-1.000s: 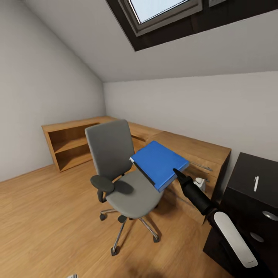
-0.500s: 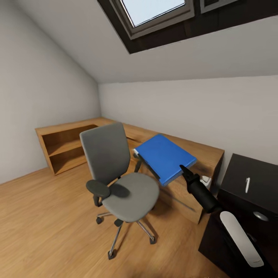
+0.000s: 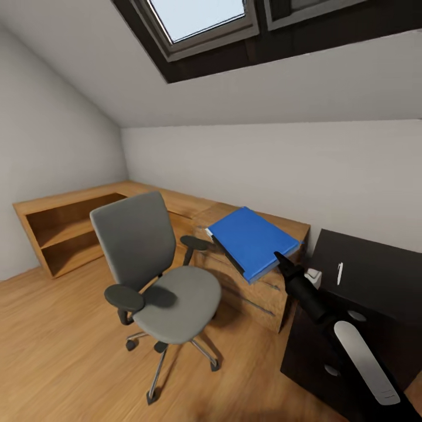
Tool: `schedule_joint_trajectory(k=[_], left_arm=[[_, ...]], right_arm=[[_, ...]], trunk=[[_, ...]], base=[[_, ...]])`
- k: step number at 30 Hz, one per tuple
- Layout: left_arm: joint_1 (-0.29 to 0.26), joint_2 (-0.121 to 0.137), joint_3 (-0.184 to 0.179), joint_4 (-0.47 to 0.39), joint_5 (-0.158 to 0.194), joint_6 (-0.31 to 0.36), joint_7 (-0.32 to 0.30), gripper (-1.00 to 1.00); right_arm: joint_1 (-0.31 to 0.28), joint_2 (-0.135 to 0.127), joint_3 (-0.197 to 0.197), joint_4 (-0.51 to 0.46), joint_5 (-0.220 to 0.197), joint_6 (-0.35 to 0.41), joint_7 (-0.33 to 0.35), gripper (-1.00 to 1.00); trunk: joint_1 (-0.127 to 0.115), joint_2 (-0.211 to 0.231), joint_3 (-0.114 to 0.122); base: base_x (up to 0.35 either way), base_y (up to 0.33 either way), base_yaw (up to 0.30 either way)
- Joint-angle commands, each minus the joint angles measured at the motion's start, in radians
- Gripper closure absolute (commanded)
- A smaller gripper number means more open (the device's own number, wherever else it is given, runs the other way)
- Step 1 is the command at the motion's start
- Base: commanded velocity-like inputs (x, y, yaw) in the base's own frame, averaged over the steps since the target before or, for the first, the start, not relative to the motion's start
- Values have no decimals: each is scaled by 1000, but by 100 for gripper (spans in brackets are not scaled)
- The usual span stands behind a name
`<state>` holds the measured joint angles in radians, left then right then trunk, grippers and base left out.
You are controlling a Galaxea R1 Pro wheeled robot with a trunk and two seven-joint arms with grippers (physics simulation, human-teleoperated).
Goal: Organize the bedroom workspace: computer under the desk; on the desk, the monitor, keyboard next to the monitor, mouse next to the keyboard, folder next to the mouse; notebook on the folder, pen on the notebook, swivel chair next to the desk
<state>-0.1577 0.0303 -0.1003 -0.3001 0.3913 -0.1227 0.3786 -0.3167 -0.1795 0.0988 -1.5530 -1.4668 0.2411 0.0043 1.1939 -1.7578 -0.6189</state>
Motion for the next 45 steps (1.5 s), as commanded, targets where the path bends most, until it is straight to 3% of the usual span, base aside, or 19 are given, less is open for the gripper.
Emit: schedule_joint_trajectory(k=[1,7,10,14,19,26,27,28,40,42,45], left_arm=[[0,0,-9,40,9,-89,5,-100],[0,-3,-5,65,-19,-231,5,-100],[0,-29,-3,83,-37,-345,8,-100],[0,-52,-4,152,-39,-612,8,-100],[0,-73,-4,215,-40,-777,7,-100],[0,-76,-4,226,-39,-787,6,-100],[0,-76,-5,227,-39,-777,6,-100],[0,-76,-5,228,-38,-777,6,-100],[0,-76,-5,228,-38,-773,5,-100],[0,-76,-6,228,-38,-753,5,-100],[0,-77,-7,228,-40,-660,7,-100]], right_arm=[[-1,0,-1,1,-7,1,1,100],[-1,3,-54,27,-7,-6,1,100],[-1,4,-108,62,-8,-11,0,100],[-1,5,-119,64,-9,-13,0,100],[-1,5,-123,53,-10,-11,5,100],[-1,7,-126,50,-13,-11,9,100],[-1,7,-126,52,-95,-14,4,100],[-1,7,-126,53,-102,-15,3,100],[-1,7,-128,72,-117,-17,-2,100],[-1,8,-130,83,-117,-19,-3,100],[-1,7,-146,101,-117,-20,-9,100]], trunk=[[-4,7,2],[-27,49,18],[-39,70,25],[-54,98,34],[-73,133,47],[-100,182,69],[-104,189,72],[-108,196,75],[-154,280,104],[-161,294,108],[-173,315,113]], base=[[0,0,-279],[0,0,-282],[0,0,-279],[0,0,-192],[0,0,-55],[0,0,-4],[0,0,0],[0,0,0],[0,0,-133],[0,0,-205],[0,0,-208]])
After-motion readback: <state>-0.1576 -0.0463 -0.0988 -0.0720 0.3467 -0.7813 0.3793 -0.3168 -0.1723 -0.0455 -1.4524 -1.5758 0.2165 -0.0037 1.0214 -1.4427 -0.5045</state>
